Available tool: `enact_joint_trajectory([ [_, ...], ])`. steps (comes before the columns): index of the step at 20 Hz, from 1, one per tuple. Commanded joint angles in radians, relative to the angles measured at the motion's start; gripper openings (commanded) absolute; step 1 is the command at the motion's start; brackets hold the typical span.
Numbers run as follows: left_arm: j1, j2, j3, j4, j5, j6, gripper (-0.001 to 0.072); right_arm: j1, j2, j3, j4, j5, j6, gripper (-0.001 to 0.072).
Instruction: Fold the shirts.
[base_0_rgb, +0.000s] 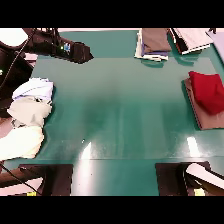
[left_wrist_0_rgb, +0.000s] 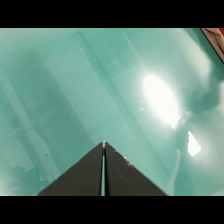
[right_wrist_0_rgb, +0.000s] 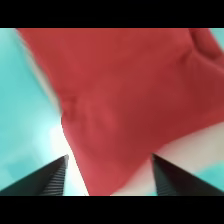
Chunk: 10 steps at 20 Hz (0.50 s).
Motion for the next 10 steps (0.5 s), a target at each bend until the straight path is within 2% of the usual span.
enact_joint_trajectory([
  [1,0.000,0.000,0.000,0.000,0.000,0.004,0.0025,-0.058,0.036,-0.078,-0.060,0.021,-0.001,0.0631],
  [4,0.000,0.000,0.000,0.000,0.000,0.003,0.0025,-0.026,0.037,0.011,-0.025,0.060,0.000,0.0631],
  [6,0.000,0.001,0.000,-0.001,0.013,0.002,0.0026,0.056,0.037,0.060,0.100,0.076,0.000,0.0630],
  [8,0.000,0.001,0.000,-0.002,0.015,-0.005,0.0026,0.192,0.037,0.084,0.211,0.082,0.000,0.0629],
  [10,0.000,0.001,0.000,-0.002,0.019,-0.005,0.0025,0.368,0.037,0.086,0.229,0.081,0.000,0.0622],
])
